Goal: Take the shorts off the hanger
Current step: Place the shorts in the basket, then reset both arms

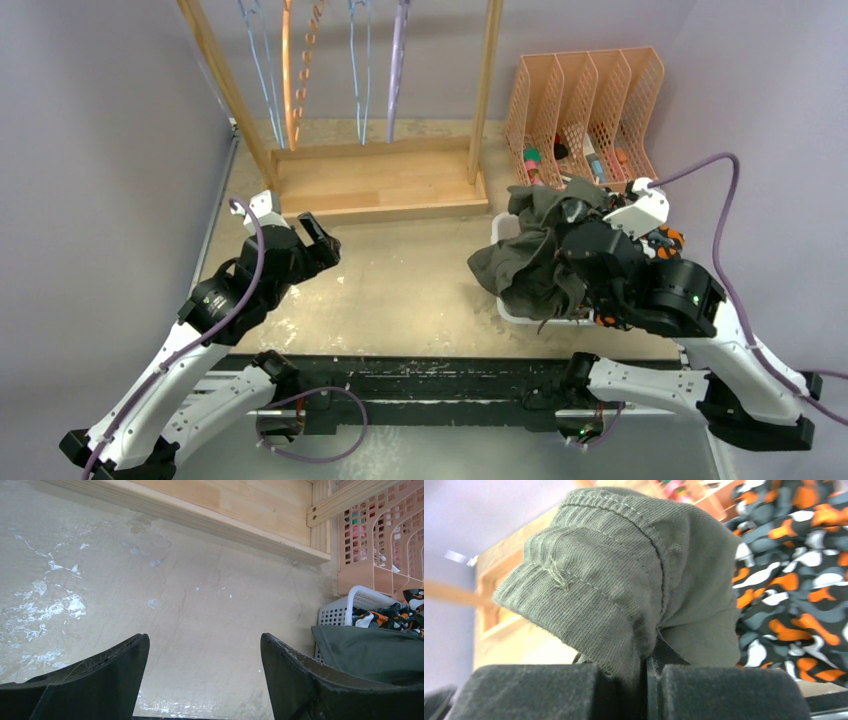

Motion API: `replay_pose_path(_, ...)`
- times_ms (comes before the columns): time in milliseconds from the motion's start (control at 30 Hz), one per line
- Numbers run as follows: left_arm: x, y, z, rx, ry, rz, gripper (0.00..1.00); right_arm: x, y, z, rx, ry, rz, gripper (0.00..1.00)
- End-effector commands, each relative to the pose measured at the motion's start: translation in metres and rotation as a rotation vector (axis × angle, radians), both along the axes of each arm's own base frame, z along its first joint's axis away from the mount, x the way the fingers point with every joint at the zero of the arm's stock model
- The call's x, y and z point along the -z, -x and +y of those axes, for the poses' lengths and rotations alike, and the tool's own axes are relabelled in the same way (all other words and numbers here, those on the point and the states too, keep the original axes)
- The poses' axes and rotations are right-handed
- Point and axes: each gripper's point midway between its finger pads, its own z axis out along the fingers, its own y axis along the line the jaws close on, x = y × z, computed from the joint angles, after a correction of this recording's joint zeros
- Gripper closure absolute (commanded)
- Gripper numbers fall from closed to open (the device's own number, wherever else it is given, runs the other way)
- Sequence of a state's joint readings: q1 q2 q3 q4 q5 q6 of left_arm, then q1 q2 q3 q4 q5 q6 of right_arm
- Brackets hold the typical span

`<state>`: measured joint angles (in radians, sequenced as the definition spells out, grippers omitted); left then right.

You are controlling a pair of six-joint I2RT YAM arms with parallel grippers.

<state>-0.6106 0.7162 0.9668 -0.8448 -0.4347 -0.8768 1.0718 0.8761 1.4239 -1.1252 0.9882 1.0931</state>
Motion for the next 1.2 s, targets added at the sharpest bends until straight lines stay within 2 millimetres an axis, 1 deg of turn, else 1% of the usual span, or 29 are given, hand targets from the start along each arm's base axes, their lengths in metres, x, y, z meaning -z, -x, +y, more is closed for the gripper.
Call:
replay_pose_path(0, -0.014, -0.005, -0.003, -0.007, 0.040, -0.043, 0.19, -0.027, -0.017, -0.055, 0.275, 0.074, -0.088, 1.00)
replay_pose_path(100, -0.015, -0.006, -0.004, -0.006, 0.040, -0.042, 0.19, -0.030, -0.029, -0.077, 0.384, 0.218, -0.064, 1.00)
replay_pose_path(167, -0.015, -0.007, -0.004, -0.006, 0.037, -0.040, 0.19, -0.026, -0.030, -0.093, 0.445, 0.283, -0.041, 1.00)
replay_pose_path(233, -0.015, -0.007, -0.004, -0.007, 0.037, -0.038, 0.19, -0.016, -0.028, -0.103, 0.474, 0.299, -0.013, 1.00)
replay_pose_path(267, -0.014, -0.007, -0.004, -0.008, 0.037, -0.036, 0.19, -0.006, -0.026, -0.106, 0.482, 0.289, 0.006, 1.00)
replay_pose_path(300, -0.013, -0.006, -0.004, -0.008, 0.036, -0.033, 0.19, 0.007, -0.026, -0.103, 0.470, 0.257, 0.030, 1.00)
replay_pose_path(333, -0.011, -0.007, -0.004, -0.008, 0.036, -0.030, 0.19, 0.022, -0.028, -0.097, 0.441, 0.232, 0.058, 1.00)
replay_pose_path(400, -0.008, -0.008, -0.006, -0.009, 0.039, -0.029, 0.19, 0.063, -0.036, -0.073, 0.345, 0.189, 0.144, 1.00)
replay_pose_path(467, -0.008, -0.009, -0.008, -0.001, 0.044, -0.031, 0.19, 0.104, -0.042, -0.057, 0.311, 0.149, 0.234, 1.00)
replay_pose_path(500, -0.009, -0.010, -0.010, 0.011, 0.042, -0.030, 0.19, 0.123, -0.045, -0.053, 0.309, 0.138, 0.273, 0.96)
replay_pose_path(533, -0.010, -0.010, -0.011, 0.015, 0.042, -0.029, 0.19, 0.140, -0.049, -0.048, 0.284, 0.131, 0.302, 0.82)
replay_pose_path(567, -0.010, -0.010, -0.011, 0.013, 0.038, -0.026, 0.18, 0.153, -0.056, -0.042, 0.247, 0.126, 0.327, 0.75)
replay_pose_path(600, -0.009, -0.010, -0.010, 0.012, 0.031, -0.021, 0.18, 0.170, -0.059, -0.043, 0.236, 0.127, 0.359, 0.68)
replay_pose_path(633, -0.010, -0.010, -0.009, 0.006, 0.021, -0.016, 0.17, 0.181, -0.063, -0.043, 0.224, 0.126, 0.379, 0.55)
replay_pose_path(667, -0.010, -0.011, -0.003, -0.019, 0.000, -0.013, 0.17, 0.186, -0.066, -0.046, 0.221, 0.130, 0.396, 0.50)
replay_pose_path(700, -0.010, -0.011, 0.003, -0.047, -0.017, -0.010, 0.17, 0.187, -0.067, -0.050, 0.241, 0.129, 0.410, 0.50)
replay_pose_path(767, -0.013, -0.011, 0.015, -0.100, -0.052, -0.010, 0.16, 0.175, -0.065, -0.056, 0.263, 0.145, 0.411, 0.46)
replay_pose_path(800, -0.017, -0.011, 0.021, -0.125, -0.069, -0.011, 0.16, 0.150, -0.068, -0.057, 0.270, 0.135, 0.365, 0.39)
replay_pose_path(833, -0.019, -0.011, 0.028, -0.162, -0.086, -0.018, 0.15, 0.132, -0.069, -0.059, 0.262, 0.138, 0.330, 0.32)
replay_pose_path(933, -0.030, -0.011, 0.049, -0.265, -0.124, -0.050, 0.15, 0.077, -0.065, -0.062, 0.209, 0.136, 0.204, 0.20)
replay_pose_path(1033, -0.047, -0.011, 0.066, -0.355, -0.144, -0.095, 0.14, 0.022, -0.057, -0.060, 0.137, 0.106, 0.052, 0.16)
replay_pose_path(1167, -0.079, -0.010, 0.088, -0.438, -0.204, -0.157, 0.14, -0.038, -0.043, -0.053, 0.004, 0.102, -0.145, 0.13)
